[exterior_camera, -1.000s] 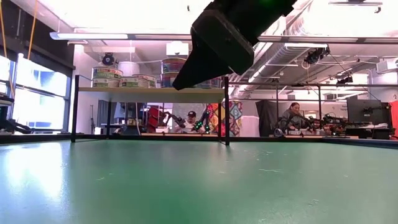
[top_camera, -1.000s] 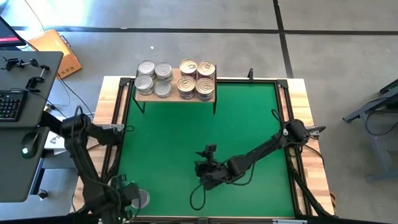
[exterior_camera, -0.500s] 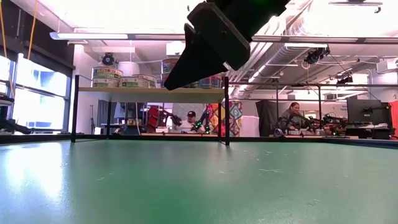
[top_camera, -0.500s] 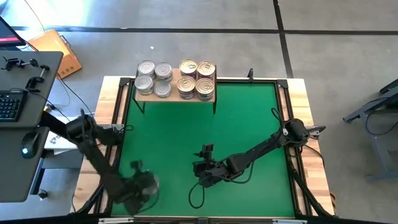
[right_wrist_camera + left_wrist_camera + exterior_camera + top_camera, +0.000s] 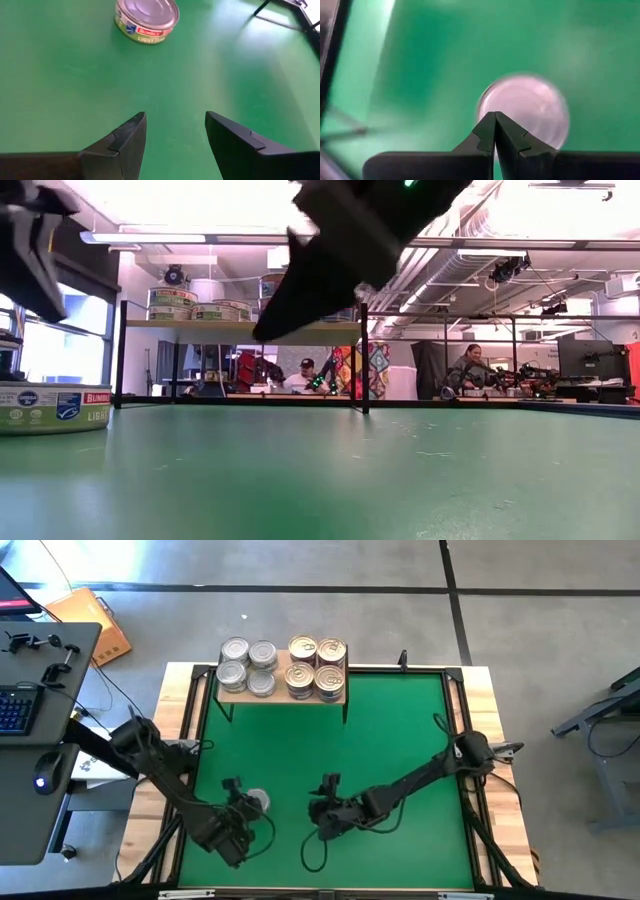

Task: Stack canned seafood by type on shelf
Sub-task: Stack the green tuna can on the other green tuna can on the shelf

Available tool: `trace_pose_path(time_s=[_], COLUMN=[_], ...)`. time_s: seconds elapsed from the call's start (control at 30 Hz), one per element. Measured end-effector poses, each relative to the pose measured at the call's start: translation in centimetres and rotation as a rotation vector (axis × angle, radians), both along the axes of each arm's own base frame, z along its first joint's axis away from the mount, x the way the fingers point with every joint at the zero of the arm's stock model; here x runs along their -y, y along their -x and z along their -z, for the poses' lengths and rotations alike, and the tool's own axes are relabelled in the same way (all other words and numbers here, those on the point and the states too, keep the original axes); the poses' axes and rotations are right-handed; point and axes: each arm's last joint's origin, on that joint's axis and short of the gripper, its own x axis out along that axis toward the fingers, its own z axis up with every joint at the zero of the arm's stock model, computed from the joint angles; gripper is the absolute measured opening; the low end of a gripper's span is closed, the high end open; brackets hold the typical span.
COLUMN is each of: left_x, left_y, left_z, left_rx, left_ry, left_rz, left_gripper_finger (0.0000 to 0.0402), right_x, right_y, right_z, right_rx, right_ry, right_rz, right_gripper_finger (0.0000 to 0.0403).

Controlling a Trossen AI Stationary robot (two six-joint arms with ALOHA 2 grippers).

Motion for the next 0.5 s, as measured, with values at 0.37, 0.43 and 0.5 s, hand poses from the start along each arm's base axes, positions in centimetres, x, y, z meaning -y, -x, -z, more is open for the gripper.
trace_pose_path(time_s=[0.37,0.43,0.5], left_x=[-2.8,-3.4,-3.8], left_y=[0.7,0.5,0.1], left_z=[4.4,5.0,5.6], left_rx=[-0.031,0.000,0.052], left_ry=[0.083,0.064,0.022], left_rz=[-0.008,0.021,0.058], left_gripper_finger=[0.0000,0.0000,0.0000], right_x=[2.0,2.7,3.4], right_y=[-3.4,-4.0,-4.4], right_z=[1.9,1.6,1.4], right_rx=[0.071,0.099,0.118], right_ry=[-0.007,0.021,0.038], right_rz=[-0.256,-0.295,-0.320], right_gripper_finger=[0.0196,0.0196,0.0196])
